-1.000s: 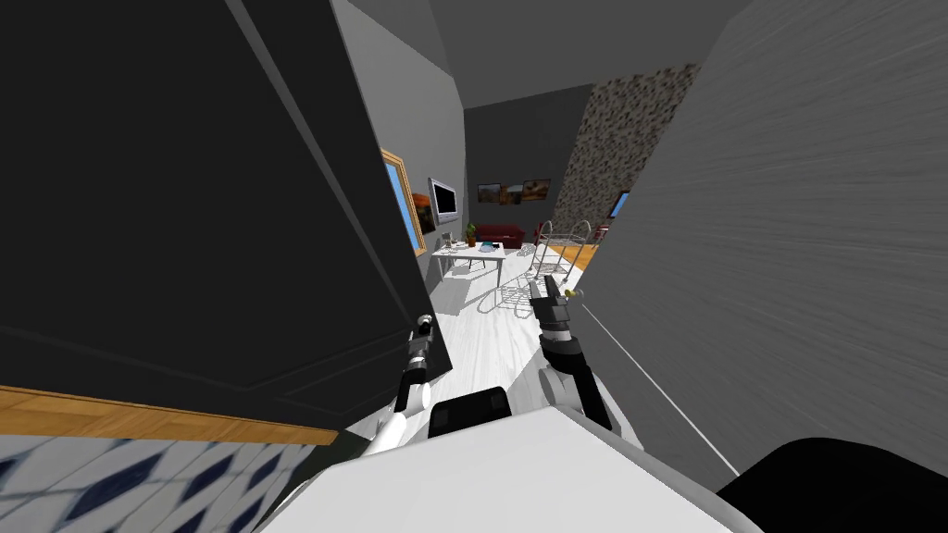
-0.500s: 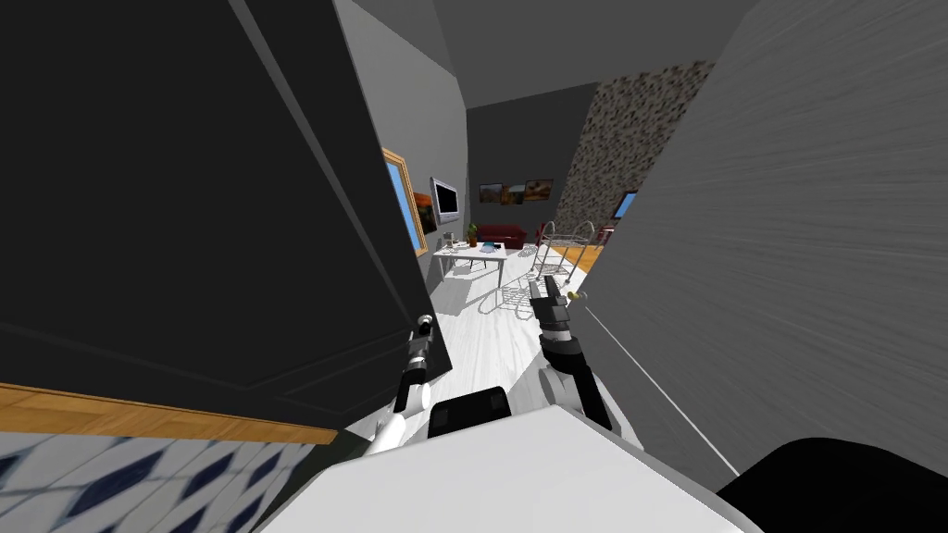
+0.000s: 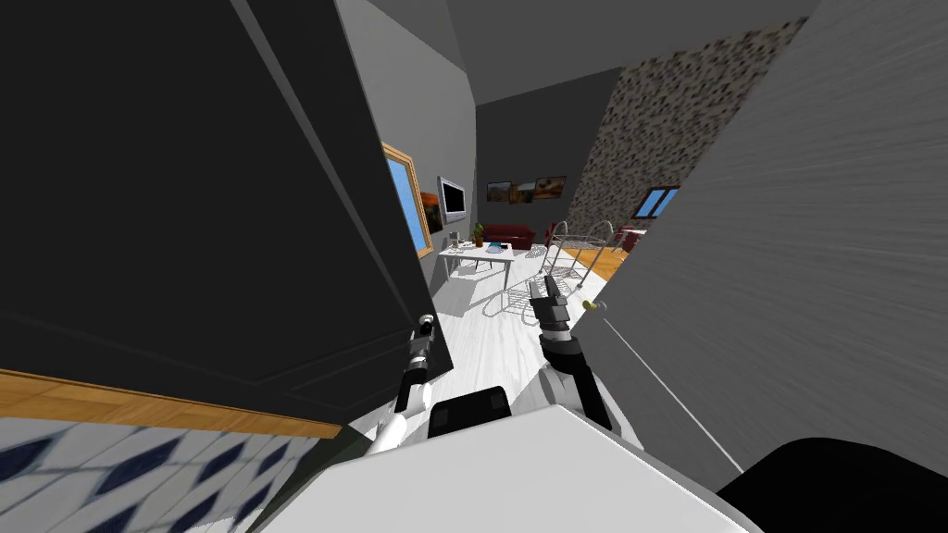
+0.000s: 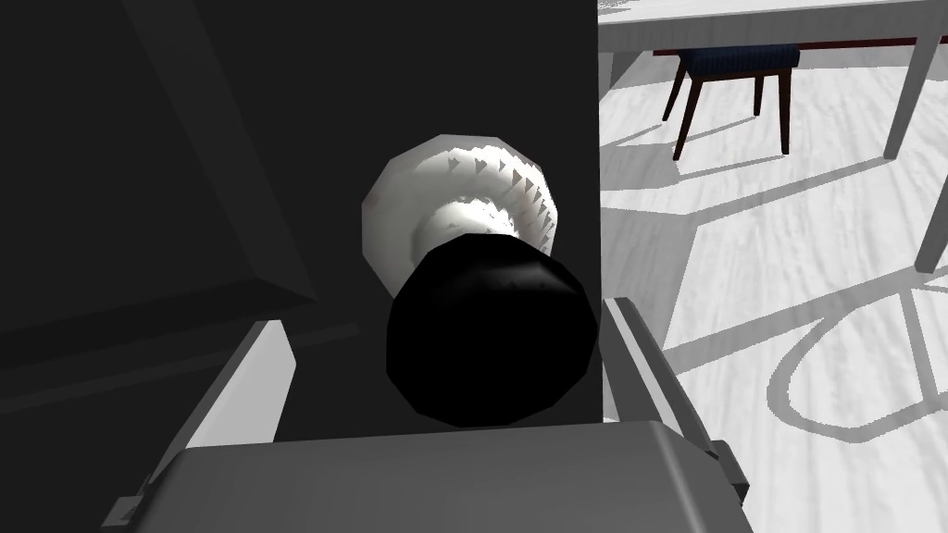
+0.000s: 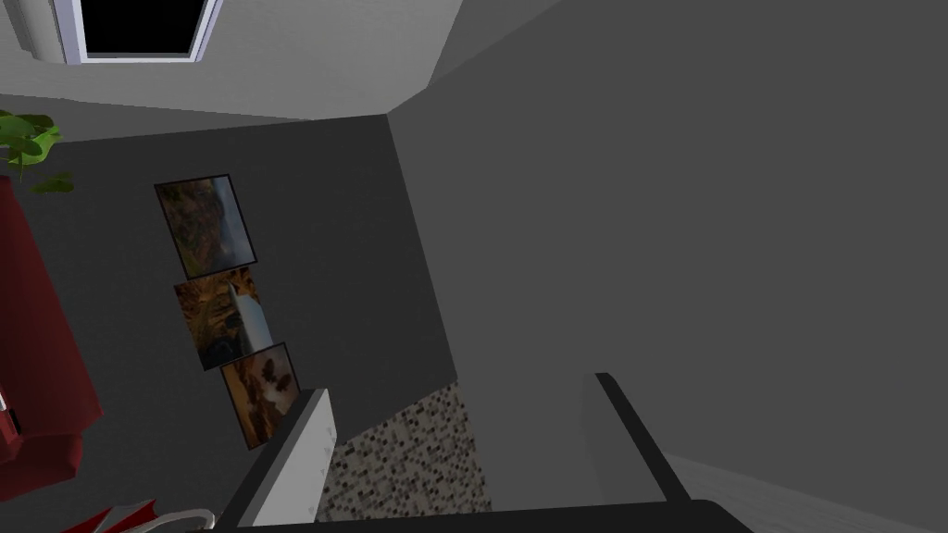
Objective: Push the door open
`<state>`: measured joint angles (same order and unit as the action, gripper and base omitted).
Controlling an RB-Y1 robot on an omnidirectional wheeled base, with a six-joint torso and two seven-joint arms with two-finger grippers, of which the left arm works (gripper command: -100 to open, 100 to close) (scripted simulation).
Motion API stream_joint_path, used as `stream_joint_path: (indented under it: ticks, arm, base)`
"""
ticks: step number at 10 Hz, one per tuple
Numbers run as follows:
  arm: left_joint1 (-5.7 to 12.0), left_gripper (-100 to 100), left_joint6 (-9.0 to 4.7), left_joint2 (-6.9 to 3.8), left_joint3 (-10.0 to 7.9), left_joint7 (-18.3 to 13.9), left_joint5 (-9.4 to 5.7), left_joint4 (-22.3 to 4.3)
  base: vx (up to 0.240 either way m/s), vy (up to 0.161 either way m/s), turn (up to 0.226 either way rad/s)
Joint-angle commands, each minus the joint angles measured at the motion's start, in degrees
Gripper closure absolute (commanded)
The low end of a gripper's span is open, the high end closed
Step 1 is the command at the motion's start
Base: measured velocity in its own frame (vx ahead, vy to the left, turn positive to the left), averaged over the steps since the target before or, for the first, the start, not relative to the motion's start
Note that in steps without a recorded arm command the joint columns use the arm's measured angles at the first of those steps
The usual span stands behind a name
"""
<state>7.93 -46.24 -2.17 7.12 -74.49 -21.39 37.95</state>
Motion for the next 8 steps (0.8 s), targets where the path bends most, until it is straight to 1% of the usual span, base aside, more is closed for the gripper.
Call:
stream_joint_path:
  ticks: [1,3,5,8]
  arm:
    - [-0.26,100,-0.8,-1.29,-1.18,-0.4,-0.16,-0.3]
    - [-0.37,100,-0.73,-1.23,-1.17,-0.5,0.03,-0.2]
    - [-0.59,100,-0.58,-1.12,-1.14,-0.7,0.4,0.1]
    - [-0.7,100,-0.51,-1.02,-1.13,-0.7,0.58,0.3]
  base:
    - [0.106,-0.05,0.194]
    - [0.063,-0.021,0.053]
    - [0.072,-0.041,0.121]
    - [0.039,-0.015,0.036]
